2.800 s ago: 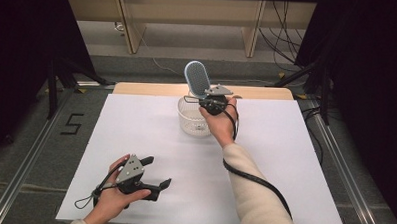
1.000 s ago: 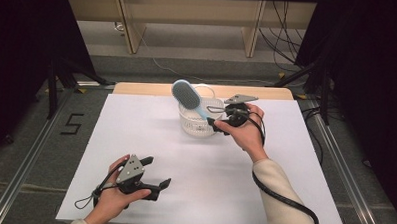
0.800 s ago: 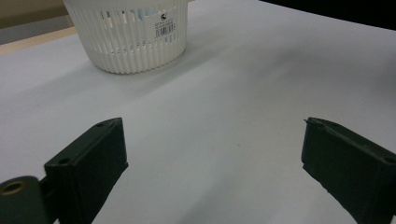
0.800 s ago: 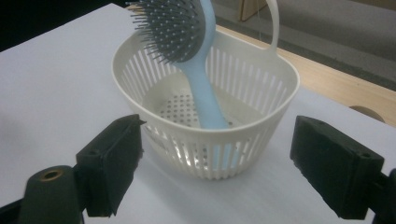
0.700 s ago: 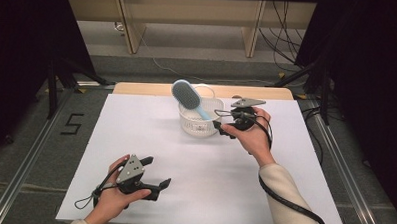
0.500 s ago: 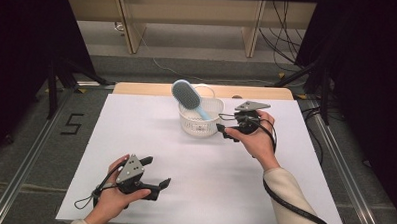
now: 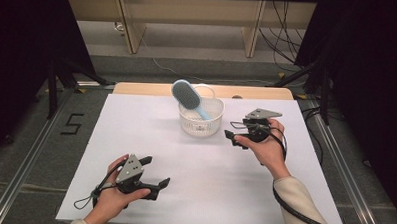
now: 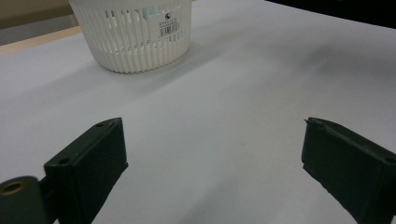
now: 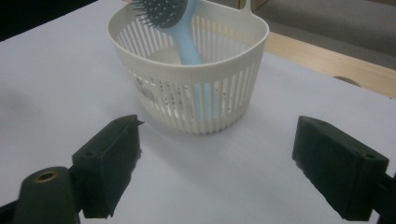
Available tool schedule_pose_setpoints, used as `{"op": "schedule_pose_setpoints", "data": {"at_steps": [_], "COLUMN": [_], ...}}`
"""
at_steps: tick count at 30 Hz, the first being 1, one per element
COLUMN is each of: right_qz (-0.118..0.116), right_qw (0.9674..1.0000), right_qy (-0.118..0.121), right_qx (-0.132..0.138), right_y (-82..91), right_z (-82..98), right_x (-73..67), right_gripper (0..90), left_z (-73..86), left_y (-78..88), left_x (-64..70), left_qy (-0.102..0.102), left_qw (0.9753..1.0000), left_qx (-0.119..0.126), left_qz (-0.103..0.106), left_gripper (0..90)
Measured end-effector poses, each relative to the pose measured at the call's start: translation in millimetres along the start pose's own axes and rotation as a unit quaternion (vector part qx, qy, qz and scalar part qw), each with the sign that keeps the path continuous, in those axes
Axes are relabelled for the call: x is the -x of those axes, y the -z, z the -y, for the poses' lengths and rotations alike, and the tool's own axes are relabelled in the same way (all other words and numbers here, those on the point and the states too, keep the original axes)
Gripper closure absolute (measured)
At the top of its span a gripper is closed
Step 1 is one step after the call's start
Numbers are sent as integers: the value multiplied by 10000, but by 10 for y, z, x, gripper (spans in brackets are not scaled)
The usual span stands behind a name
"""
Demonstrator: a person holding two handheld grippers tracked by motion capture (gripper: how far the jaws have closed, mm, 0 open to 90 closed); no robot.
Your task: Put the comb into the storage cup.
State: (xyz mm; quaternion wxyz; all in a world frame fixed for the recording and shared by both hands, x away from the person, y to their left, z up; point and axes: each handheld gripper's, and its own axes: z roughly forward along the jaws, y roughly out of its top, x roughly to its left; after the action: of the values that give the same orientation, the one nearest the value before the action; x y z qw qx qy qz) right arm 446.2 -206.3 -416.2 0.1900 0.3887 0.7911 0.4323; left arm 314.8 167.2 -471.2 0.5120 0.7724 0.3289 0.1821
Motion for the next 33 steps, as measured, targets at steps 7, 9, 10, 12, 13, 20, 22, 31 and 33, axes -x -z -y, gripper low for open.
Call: {"op": "schedule_pose_setpoints", "data": {"at_steps": [7,9,10,12,13,20,22,31,33], "right_qz": [-27,-20,-5,-1,11,67,75,118,123], "right_qw": [10000,10000,10000,10000,10000,9999,9999,9999,9998], "right_qy": [-1,8,1,-22,-21,-53,-47,-38,-48], "right_qx": [-36,-54,-61,-79,-74,-76,-66,-113,-121], "right_y": [69,90,101,129,142,261,300,436,463], "right_z": [76,101,115,142,155,240,261,368,394], "right_x": [17,28,34,48,58,112,125,170,170], "right_gripper": [153,153,153,153,153,154,154,154,154], "left_z": [0,1,2,1,1,3,2,4,4], "left_y": [3,3,3,3,3,2,4,7,7], "left_x": [-4,-4,-4,-5,-5,-5,-6,-12,-13], "left_qy": [3,11,12,10,10,14,10,2,2], "left_qw": [10000,10000,10000,10000,10000,10000,10000,10000,10000], "left_qx": [2,-1,-2,-1,-3,-4,-5,-17,-18], "left_qz": [-4,-9,-9,-16,-16,-23,-24,-56,-56], "left_gripper": [61,61,61,61,61,62,62,61,61]}}
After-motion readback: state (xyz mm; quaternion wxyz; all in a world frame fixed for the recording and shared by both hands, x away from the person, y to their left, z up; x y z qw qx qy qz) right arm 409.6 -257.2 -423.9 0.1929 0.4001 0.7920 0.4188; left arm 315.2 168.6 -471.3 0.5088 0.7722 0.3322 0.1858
